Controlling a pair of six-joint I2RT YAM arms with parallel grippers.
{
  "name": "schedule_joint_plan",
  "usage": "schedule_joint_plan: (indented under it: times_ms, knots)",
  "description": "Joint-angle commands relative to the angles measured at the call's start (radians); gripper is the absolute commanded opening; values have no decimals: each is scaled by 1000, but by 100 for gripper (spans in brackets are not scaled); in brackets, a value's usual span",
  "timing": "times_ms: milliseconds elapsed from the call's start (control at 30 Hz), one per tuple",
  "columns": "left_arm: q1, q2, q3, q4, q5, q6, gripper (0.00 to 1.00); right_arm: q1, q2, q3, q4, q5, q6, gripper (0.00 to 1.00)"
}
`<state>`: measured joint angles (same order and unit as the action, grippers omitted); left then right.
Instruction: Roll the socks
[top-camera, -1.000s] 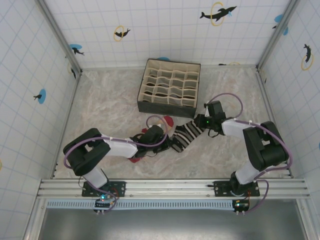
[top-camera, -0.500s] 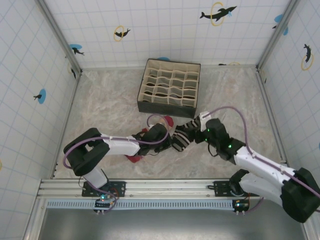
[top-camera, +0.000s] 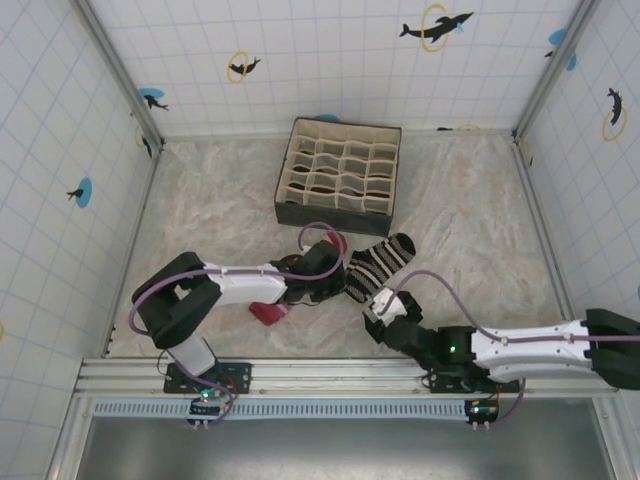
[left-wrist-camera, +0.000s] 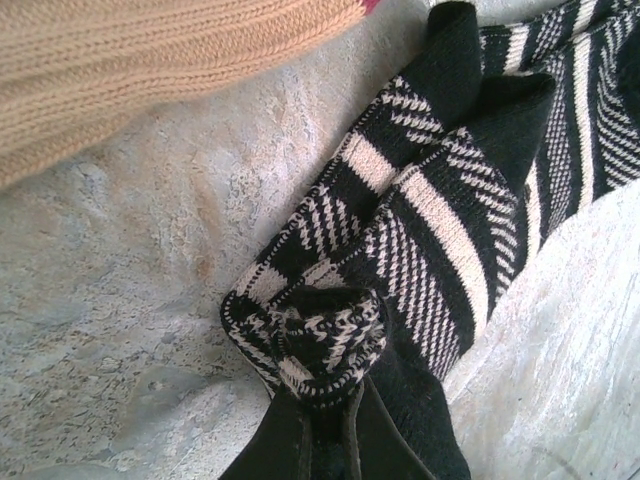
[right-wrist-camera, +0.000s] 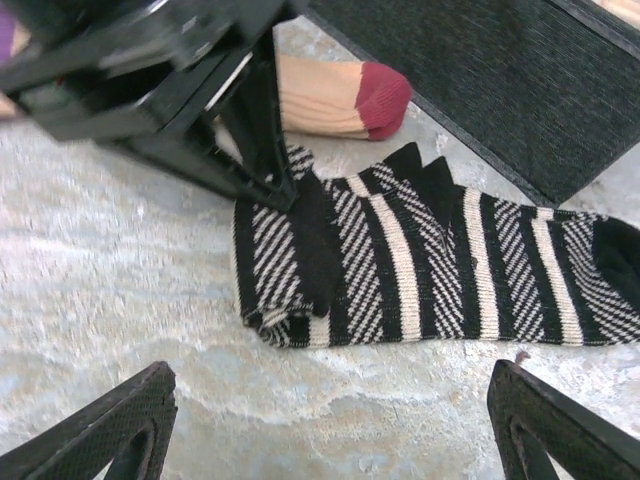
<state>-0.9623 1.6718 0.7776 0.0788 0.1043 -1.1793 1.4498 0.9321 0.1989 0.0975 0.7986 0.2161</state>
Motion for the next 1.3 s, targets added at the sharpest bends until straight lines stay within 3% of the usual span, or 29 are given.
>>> schedule_joint_plan:
  times_ms: [0, 367, 967, 1133, 1267]
  knots:
    - [-4, 26, 27, -68, 25, -6, 0, 39, 99, 7, 69, 147, -67, 84]
    - [-2, 34, 46, -101, 46, -5, 0, 45, 390, 96, 219, 137, -221, 84]
    - [-1, 62, 65, -107, 74, -3, 0, -120, 519, 126, 325, -90, -338, 81]
    - [0, 62, 60, -108, 77, -5, 0, -153, 555, 118, 344, -118, -320, 75]
    - [0, 54, 54, -108, 74, -6, 0, -176, 547, 100, 341, -170, -291, 60]
